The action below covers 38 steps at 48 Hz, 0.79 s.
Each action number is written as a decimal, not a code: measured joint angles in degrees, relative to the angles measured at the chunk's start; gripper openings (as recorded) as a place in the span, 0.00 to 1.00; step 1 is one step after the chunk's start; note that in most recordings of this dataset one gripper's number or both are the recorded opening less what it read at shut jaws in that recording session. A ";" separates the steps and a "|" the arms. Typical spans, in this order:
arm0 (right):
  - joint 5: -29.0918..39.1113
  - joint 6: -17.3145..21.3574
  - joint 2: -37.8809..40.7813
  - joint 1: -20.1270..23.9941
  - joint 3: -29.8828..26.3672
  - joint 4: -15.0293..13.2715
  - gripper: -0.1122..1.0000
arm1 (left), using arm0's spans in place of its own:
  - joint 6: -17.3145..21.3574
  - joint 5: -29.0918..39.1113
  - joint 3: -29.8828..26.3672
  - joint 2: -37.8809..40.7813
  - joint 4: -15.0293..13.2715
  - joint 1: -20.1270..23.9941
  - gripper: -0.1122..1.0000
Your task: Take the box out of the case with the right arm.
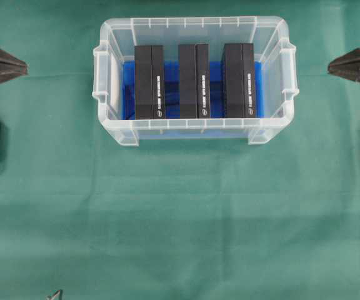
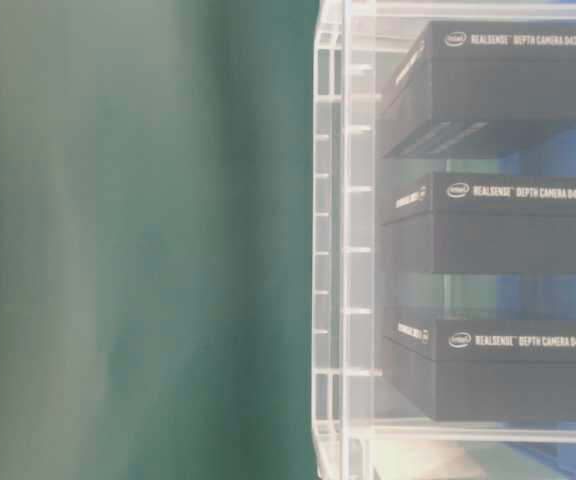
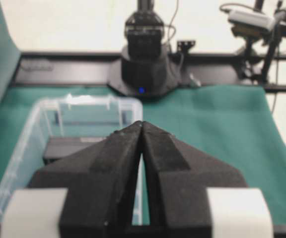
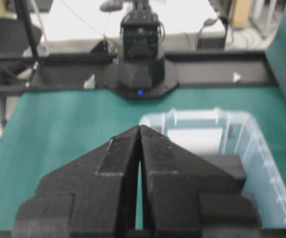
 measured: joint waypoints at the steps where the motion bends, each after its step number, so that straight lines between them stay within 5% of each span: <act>1: 0.97 0.18 0.00 0.09 -0.18 0.00 0.10 | -0.35 0.70 -0.09 0.18 0.00 0.00 0.10; 12: 16.00 1.58 1.05 0.00 -3.43 -0.09 0.10 | -3.16 14.33 -4.22 2.46 0.00 -1.05 0.10; 31: 50.63 9.05 6.68 0.00 -9.58 0.00 0.10 | -8.26 49.39 -13.36 9.32 -0.09 -5.27 0.10; 38: 58.62 9.14 7.65 0.00 -10.02 0.00 0.10 | -8.44 56.16 -14.33 11.07 0.00 -6.06 0.10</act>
